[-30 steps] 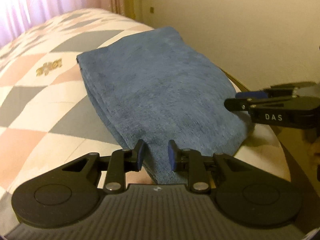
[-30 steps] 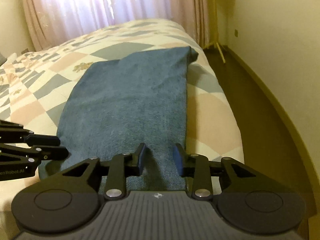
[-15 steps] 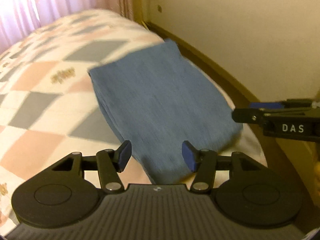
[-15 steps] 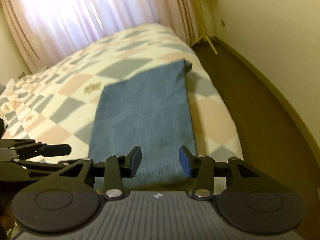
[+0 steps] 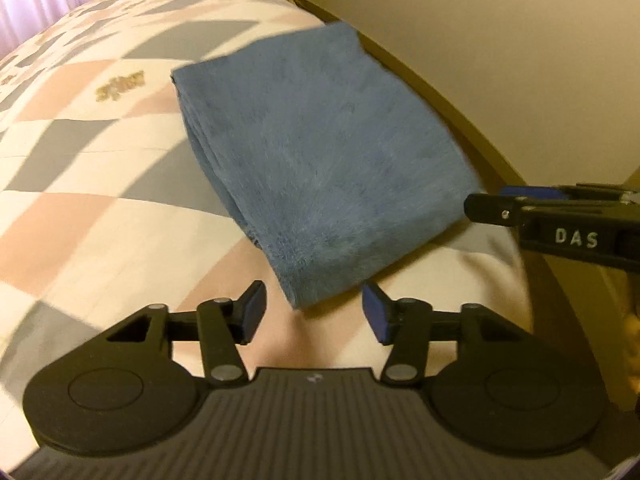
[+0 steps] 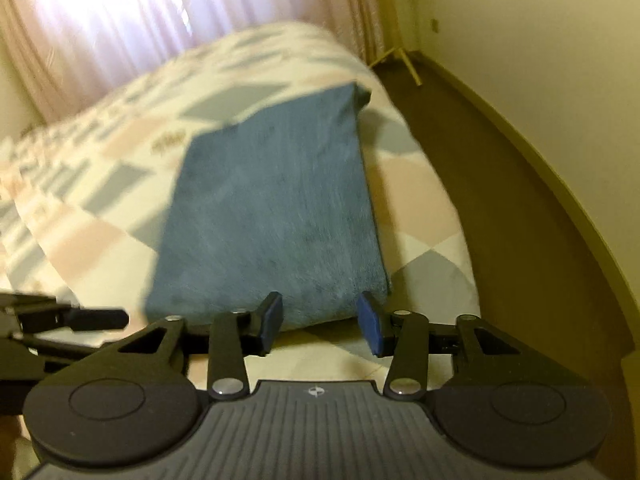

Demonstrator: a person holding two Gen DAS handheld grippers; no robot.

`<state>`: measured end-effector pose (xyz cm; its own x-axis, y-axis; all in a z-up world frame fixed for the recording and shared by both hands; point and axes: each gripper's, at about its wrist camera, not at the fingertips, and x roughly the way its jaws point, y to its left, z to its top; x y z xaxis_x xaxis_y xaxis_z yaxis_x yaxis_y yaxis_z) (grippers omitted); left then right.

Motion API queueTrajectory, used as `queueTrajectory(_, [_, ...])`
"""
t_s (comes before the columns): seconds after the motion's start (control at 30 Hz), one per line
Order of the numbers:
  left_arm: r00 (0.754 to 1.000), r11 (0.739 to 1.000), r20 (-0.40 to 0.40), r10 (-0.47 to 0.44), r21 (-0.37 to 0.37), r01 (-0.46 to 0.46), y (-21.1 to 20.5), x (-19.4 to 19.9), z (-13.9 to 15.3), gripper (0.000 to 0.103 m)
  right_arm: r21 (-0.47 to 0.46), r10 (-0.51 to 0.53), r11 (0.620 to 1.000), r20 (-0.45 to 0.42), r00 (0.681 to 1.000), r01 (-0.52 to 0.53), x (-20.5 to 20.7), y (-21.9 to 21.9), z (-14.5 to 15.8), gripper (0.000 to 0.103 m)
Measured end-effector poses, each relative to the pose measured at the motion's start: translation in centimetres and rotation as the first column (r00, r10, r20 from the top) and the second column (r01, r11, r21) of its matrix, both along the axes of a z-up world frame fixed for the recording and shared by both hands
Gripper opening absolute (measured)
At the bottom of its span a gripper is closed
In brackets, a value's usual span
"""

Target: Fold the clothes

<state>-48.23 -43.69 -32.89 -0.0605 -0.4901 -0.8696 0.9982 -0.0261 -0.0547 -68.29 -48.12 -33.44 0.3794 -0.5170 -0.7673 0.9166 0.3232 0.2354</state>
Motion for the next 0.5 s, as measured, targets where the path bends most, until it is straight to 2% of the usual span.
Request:
queueTrajectory(0.03, [1.000,1.000,0.002,0.016,0.005,-0.016,0.4,0.2,1.3,0.065,0.009,-0.021,1.000,0.015,1.000,0.021,-0.3,0.6,1.3,0.066])
queueTrajectory(0.07, [0.999,0.999,0.011,0.032,0.006,-0.032,0.7,0.4,2.5,0.068,0.016,-0.044,0.999,0.024,0.999,0.044,-0.5,1.1,2.5,0.083])
queueTrajectory(0.1, [0.998,0.999,0.028,0.050,0.005,-0.050,1.1,0.5,4.0,0.073,0.019,-0.061,0.998,0.031,0.998,0.061,-0.7,1.6,3.6,0.090])
queueTrajectory(0.13, [0.996,0.998,0.051,0.070,-0.001,-0.070,1.4,0.6,5.5,0.082,0.020,-0.069,0.997,0.045,0.997,0.069,-0.8,2.2,4.8,0.091])
queueTrajectory(0.2, [0.990,0.994,0.091,0.109,-0.026,-0.107,1.8,0.9,8.0,0.097,0.024,-0.072,0.997,0.060,0.996,0.071,-0.6,3.2,6.9,0.101])
queueTrajectory(0.27, [0.983,0.989,0.122,0.137,-0.080,-0.128,2.3,1.1,10.8,0.102,0.030,-0.075,0.997,0.038,0.996,0.074,0.1,3.7,9.2,0.101])
queueTrajectory(0.37, [0.971,0.975,0.155,0.183,-0.158,-0.159,3.2,1.1,15.0,0.102,0.009,-0.081,0.997,0.004,0.997,0.081,1.1,4.1,12.4,0.101])
queueTrajectory(0.5, [0.965,0.955,0.128,0.231,-0.219,-0.199,4.3,1.3,19.6,0.102,-0.068,-0.096,0.993,-0.064,0.993,0.092,2.2,4.7,16.3,0.101])
